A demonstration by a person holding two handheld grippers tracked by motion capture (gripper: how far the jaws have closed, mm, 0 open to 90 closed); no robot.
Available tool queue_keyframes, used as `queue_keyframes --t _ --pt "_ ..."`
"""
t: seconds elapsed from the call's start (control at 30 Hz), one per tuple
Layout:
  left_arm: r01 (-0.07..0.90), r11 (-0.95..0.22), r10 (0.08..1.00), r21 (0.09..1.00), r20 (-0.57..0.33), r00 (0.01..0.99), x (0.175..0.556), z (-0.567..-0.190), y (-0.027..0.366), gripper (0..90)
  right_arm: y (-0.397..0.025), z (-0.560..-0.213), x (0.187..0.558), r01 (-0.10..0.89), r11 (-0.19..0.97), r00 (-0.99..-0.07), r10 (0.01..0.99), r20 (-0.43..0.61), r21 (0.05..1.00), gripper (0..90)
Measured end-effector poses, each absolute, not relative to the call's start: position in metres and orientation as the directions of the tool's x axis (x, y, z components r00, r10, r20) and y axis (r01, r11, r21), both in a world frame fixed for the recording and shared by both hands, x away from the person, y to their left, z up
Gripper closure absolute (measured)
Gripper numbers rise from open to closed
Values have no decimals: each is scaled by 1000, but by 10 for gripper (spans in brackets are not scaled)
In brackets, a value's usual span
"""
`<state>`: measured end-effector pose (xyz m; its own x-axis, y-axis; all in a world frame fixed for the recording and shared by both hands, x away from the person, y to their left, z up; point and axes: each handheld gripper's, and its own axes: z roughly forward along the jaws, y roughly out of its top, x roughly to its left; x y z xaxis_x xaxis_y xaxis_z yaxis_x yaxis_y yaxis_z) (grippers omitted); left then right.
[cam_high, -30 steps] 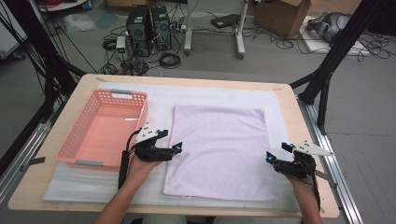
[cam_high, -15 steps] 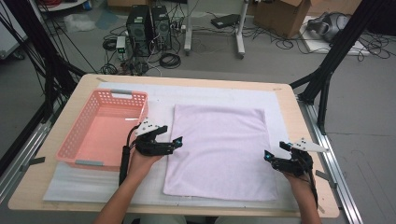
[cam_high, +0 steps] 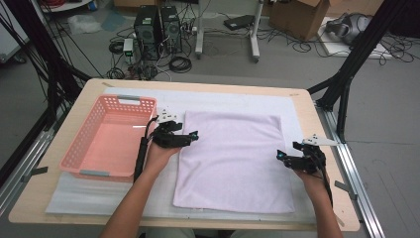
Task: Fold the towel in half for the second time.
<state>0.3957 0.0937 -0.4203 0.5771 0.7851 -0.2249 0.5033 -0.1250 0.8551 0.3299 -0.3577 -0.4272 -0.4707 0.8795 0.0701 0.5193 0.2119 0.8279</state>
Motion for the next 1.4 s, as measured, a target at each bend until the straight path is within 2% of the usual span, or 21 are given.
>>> queue_keyframes --t 0.27,0.33,0.37,0.5,0.63,0.7,0.77,0.83,0.93,0.97,1.0,1.1,1.2,1.4 --pt "560 -153 844 814 -188 503 421 -446 90 260 -359 -427 366 575 202 -419 905 72 793 259" --pt "578 -149 863 803 -180 472 425 -451 92 264 -359 -429 376 596 196 -395 916 71 779 298" --pt "585 -132 869 800 -191 457 426 -452 93 276 -359 -431 381 602 195 -383 922 65 774 329" --pt "597 -146 873 789 -182 453 430 -452 93 338 -356 -437 397 642 188 -346 936 62 744 358" --pt "588 -213 876 780 -114 469 435 -450 83 380 -355 -440 409 669 179 -304 951 46 721 410" --pt "576 -251 879 778 -67 473 435 -450 79 421 -354 -441 413 679 180 -300 953 46 712 456" --pt "568 -255 876 782 -62 479 435 -450 79 482 -354 -443 415 684 174 -299 953 55 708 492" --pt "559 -256 862 788 -75 501 435 -450 79 622 -354 -443 416 682 173 -304 951 61 710 551" --pt "574 -227 851 787 -126 509 435 -451 78 763 -352 -442 416 694 162 -304 949 82 702 710" --pt "582 -210 853 785 -144 502 436 -451 79 794 -351 -440 416 706 154 -307 946 103 691 805" --pt "595 -194 854 780 -164 494 436 -451 80 814 -349 -440 417 710 156 -316 942 113 687 834" --pt "629 -128 852 767 -238 465 438 -451 84 833 -347 -438 417 707 182 -330 940 90 684 855" --pt "628 -91 859 773 -259 443 437 -447 88 835 -352 -437 415 702 137 -307 943 124 699 861" --pt "586 -78 836 807 -267 479 428 -430 92 834 -357 -421 402 651 105 -333 930 158 751 861"
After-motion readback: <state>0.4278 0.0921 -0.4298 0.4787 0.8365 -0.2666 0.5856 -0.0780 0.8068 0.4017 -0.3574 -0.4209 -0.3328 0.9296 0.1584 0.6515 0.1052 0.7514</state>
